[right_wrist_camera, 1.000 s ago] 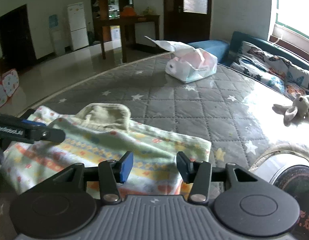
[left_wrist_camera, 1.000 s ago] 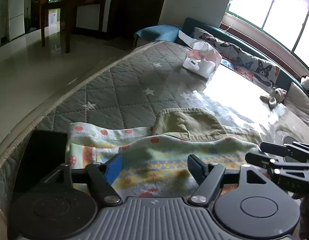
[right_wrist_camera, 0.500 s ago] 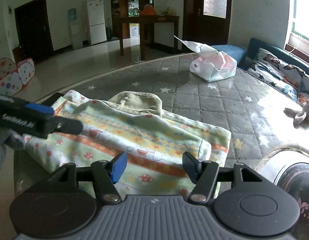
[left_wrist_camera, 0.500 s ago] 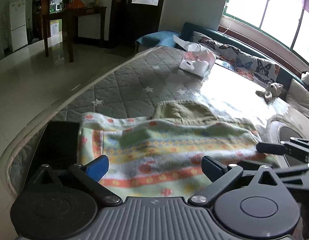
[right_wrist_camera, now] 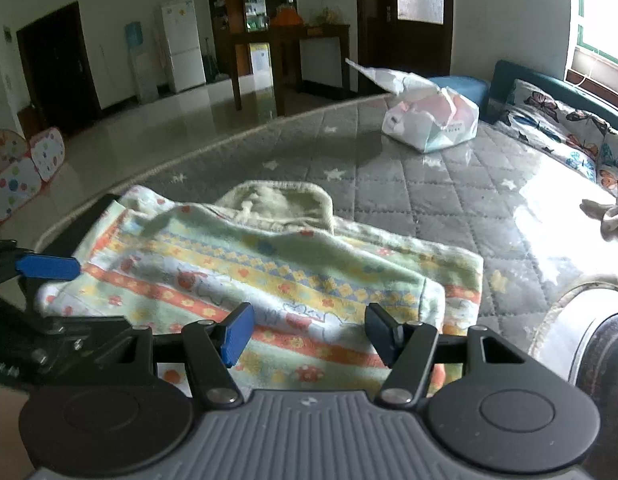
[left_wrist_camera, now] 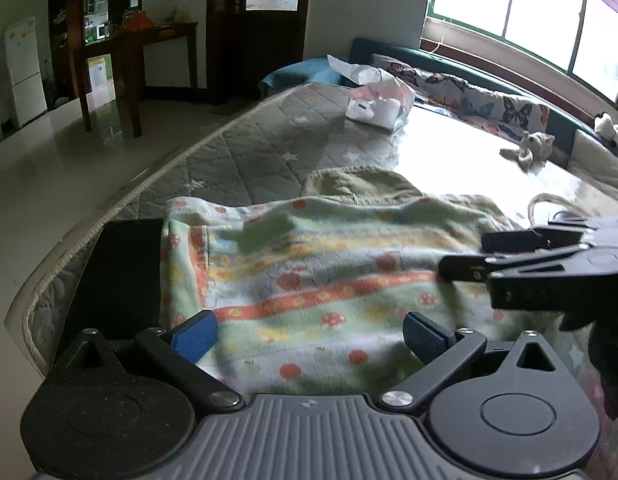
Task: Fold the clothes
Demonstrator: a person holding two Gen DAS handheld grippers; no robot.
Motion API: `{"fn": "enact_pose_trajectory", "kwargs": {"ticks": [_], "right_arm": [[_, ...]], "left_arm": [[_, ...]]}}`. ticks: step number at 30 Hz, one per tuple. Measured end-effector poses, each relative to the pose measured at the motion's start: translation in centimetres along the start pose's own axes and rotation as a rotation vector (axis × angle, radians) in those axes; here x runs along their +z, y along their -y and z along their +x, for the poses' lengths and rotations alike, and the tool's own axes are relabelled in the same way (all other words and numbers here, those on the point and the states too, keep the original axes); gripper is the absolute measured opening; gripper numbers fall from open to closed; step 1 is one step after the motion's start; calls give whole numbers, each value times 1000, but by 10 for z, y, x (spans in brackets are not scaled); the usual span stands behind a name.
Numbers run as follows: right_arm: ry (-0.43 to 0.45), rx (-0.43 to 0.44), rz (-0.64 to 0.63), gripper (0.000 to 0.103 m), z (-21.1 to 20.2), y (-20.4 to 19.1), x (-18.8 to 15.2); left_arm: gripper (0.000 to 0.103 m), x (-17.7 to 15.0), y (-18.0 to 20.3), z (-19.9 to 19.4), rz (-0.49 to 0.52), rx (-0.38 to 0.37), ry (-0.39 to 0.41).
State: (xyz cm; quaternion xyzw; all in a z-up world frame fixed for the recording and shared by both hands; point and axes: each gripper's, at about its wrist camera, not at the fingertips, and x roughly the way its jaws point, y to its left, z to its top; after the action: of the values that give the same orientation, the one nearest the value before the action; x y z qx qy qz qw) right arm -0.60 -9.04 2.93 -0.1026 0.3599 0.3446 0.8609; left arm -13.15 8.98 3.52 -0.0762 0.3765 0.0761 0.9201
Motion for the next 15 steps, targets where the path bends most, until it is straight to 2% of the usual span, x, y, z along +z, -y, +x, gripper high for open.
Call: {"fn": "enact_pose_trajectory", "kwargs": {"ticks": [6, 10, 15], "right_arm": [[12, 11, 1, 63, 5, -6, 6], [-8, 1, -42, 63, 14, -15, 6], [-5, 38, -93, 63, 0, -23, 2]], "left_arm": [[102, -2, -5, -8, -6, -13, 14], [103, -4, -8, -14, -8, -22, 31], [103, -5, -19, -20, -34, -32, 56]]}}
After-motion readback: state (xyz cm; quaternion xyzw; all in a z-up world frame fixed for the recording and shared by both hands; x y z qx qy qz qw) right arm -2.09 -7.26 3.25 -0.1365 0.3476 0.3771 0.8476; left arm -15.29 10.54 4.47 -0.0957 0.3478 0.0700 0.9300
